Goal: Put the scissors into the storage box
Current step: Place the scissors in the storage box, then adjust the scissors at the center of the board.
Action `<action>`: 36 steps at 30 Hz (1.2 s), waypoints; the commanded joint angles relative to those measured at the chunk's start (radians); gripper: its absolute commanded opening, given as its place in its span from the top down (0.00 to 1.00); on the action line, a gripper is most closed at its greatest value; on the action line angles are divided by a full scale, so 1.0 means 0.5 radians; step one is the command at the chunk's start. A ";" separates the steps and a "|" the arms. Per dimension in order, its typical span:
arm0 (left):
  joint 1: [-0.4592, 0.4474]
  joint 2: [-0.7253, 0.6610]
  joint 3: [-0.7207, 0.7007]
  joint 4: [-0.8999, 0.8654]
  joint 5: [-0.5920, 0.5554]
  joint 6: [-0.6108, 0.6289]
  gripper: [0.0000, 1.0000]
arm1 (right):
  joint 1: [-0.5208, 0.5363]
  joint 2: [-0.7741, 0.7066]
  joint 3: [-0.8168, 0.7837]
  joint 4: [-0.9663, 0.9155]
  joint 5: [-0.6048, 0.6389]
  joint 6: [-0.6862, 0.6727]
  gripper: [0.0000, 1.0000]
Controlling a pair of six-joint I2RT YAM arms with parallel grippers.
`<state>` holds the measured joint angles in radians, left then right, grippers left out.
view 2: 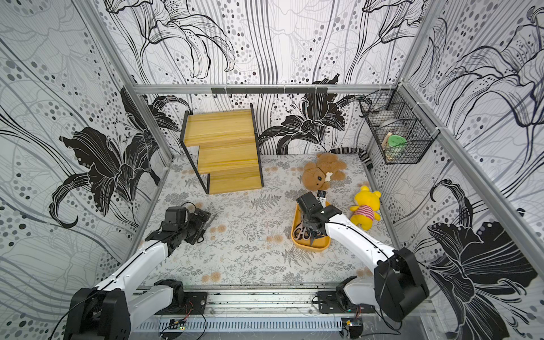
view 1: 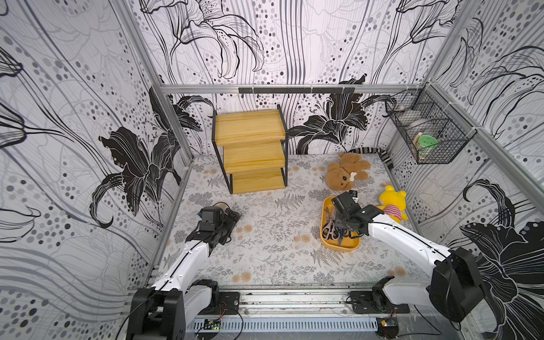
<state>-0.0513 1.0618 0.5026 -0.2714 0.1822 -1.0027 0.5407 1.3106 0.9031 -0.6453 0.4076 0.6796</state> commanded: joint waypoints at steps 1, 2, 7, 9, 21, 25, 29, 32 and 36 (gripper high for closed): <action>0.004 0.035 0.125 -0.054 -0.128 0.123 0.03 | -0.006 0.045 0.104 0.043 0.006 -0.109 0.70; 0.004 0.055 0.155 -0.064 -0.155 0.151 0.03 | -0.006 0.068 0.129 0.070 -0.076 -0.134 0.68; 0.022 0.176 0.277 -0.115 -0.253 0.266 0.03 | 0.018 0.182 0.193 0.214 -0.315 -0.164 0.62; 0.029 0.234 0.304 -0.133 -0.300 0.320 0.03 | 0.064 0.217 0.197 0.270 -0.359 -0.146 0.61; 0.041 0.458 0.248 -0.083 -0.403 0.491 0.03 | 0.376 0.495 0.351 0.428 -0.466 -0.132 0.60; 0.041 0.515 0.226 -0.069 -0.444 0.533 0.03 | 0.393 0.514 0.371 0.512 -0.549 -0.144 0.61; 0.043 0.588 0.220 -0.062 -0.443 0.537 0.03 | 0.409 0.544 0.396 0.515 -0.568 -0.148 0.63; 0.041 0.636 0.217 -0.054 -0.426 0.525 0.03 | 0.413 0.545 0.392 0.510 -0.568 -0.149 0.63; 0.041 0.653 0.182 -0.022 -0.383 0.498 0.03 | 0.413 0.512 0.368 0.505 -0.542 -0.143 0.63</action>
<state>-0.0372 1.3800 0.6163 -0.3237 -0.0116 -0.7574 0.7422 1.5681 1.0809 -0.3943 0.1337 0.6159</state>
